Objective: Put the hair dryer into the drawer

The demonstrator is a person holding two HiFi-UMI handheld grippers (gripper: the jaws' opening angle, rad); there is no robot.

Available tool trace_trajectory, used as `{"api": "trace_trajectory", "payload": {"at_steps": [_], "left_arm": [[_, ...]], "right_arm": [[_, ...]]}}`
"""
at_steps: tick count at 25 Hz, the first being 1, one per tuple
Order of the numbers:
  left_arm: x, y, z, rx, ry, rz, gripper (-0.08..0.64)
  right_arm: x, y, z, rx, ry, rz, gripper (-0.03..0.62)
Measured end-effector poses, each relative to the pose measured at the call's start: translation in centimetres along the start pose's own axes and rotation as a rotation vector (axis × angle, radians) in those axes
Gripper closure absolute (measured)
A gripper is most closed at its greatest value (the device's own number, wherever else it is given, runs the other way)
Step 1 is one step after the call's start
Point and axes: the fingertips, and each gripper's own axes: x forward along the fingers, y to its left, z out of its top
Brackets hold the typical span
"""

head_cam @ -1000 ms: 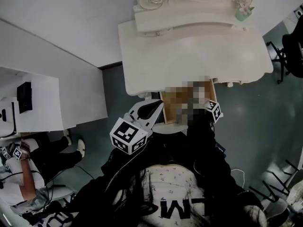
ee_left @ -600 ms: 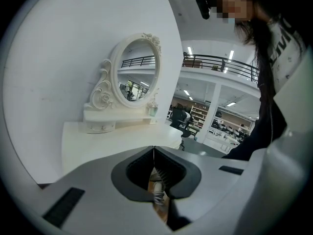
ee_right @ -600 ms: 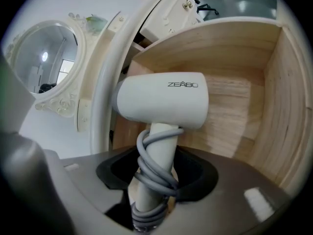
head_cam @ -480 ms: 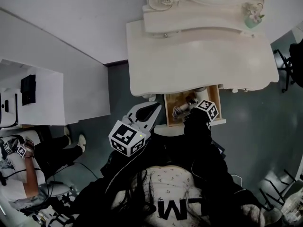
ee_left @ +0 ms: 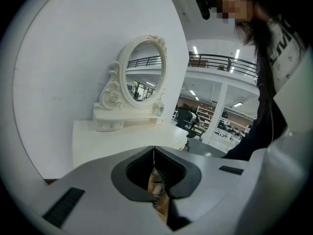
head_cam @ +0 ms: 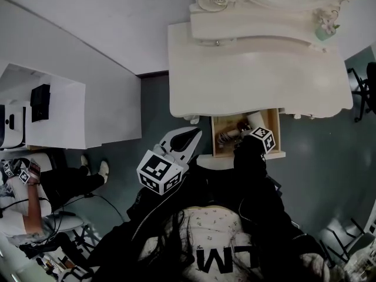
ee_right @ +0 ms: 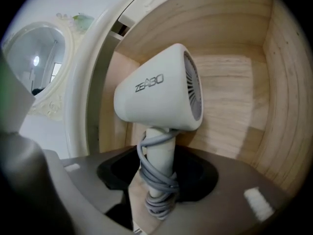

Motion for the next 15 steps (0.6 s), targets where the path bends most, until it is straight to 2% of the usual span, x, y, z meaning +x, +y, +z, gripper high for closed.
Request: {"api": "trace_trajectory", "payload": {"at_steps": [3, 7, 12, 15], "left_arm": [[-0.3, 0.1, -0.1, 0.0, -0.001, 0.0, 0.56], [-0.5, 0.1, 0.0, 0.003, -0.004, -0.006, 0.56], [-0.7, 0.0, 0.0, 0.01, -0.005, -0.017, 0.56], [-0.8, 0.1, 0.1, 0.013, -0.008, -0.02, 0.56]], "right_arm": [[0.0, 0.3, -0.1, -0.007, 0.003, 0.011, 0.368], [-0.2, 1.1, -0.4, -0.026, 0.023, 0.017, 0.304], [-1.3, 0.9, -0.2, 0.044, 0.011, -0.024, 0.287], [-2.2, 1.4, -0.4, 0.047, 0.016, -0.04, 0.275]]}}
